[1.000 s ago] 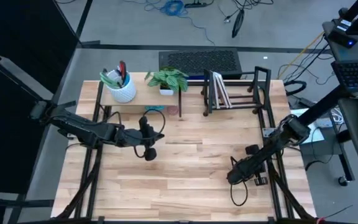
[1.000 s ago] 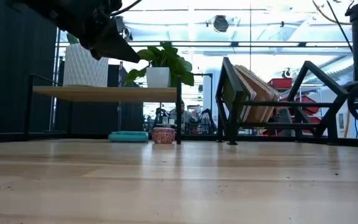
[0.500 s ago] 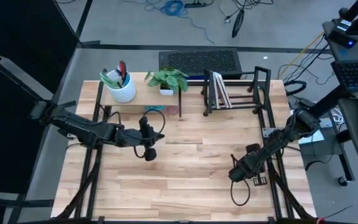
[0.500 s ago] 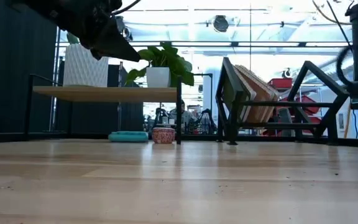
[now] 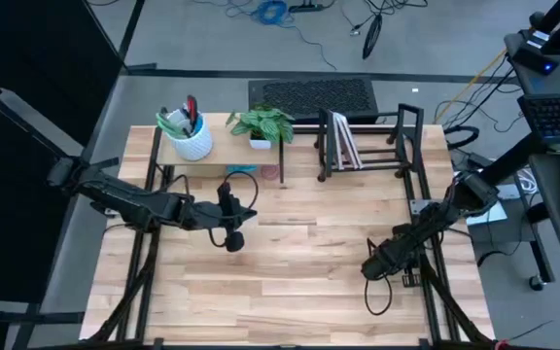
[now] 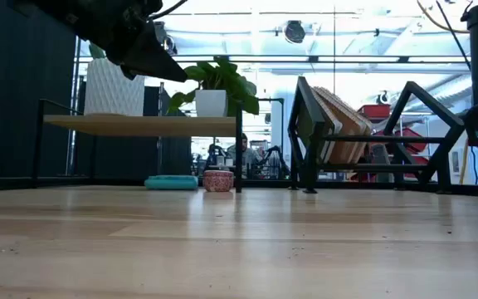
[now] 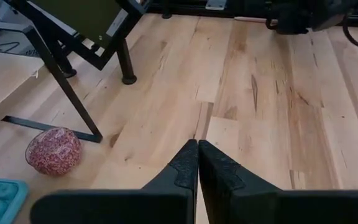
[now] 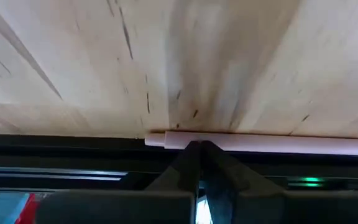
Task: Stock shelves
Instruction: Put the pink pen into the white pen holder
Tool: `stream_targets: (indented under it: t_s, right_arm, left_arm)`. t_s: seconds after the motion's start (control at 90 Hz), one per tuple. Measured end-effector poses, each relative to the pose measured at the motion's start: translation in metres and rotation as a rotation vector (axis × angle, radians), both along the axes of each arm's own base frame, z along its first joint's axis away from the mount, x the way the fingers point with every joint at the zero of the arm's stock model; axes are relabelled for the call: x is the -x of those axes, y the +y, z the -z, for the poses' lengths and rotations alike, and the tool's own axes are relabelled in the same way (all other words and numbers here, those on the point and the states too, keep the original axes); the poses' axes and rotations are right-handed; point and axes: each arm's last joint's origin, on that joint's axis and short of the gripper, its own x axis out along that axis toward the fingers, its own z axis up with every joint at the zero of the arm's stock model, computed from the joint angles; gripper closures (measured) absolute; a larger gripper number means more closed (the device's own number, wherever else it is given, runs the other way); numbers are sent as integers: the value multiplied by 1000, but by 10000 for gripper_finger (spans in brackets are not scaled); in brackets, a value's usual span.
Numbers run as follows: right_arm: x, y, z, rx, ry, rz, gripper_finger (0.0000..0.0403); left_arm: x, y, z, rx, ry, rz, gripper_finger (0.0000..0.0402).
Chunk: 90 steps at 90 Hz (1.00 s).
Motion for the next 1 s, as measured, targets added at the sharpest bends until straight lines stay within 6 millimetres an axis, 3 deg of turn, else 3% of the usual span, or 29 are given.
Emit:
stream_targets:
  t_s: [0.311, 0.656, 0.778, 1.0]
  right_arm:
    - [-8, 5, -1, -3, -113, -31, 403]
    - [-39, 22, -53, 52, -401, -39, 403]
    - [-31, 16, -47, 116, -348, 27, 403]
    - [-4, 16, -31, 24, -113, 143, 403]
  left_arm:
    - [0, 0, 0, 0, -1, 0, 402]
    - [-2, -1, -3, 8, -34, 1, 402]
    - [-2, -1, -4, 11, -46, 1, 402]
    - [-2, -2, -4, 13, -44, 9, 402]
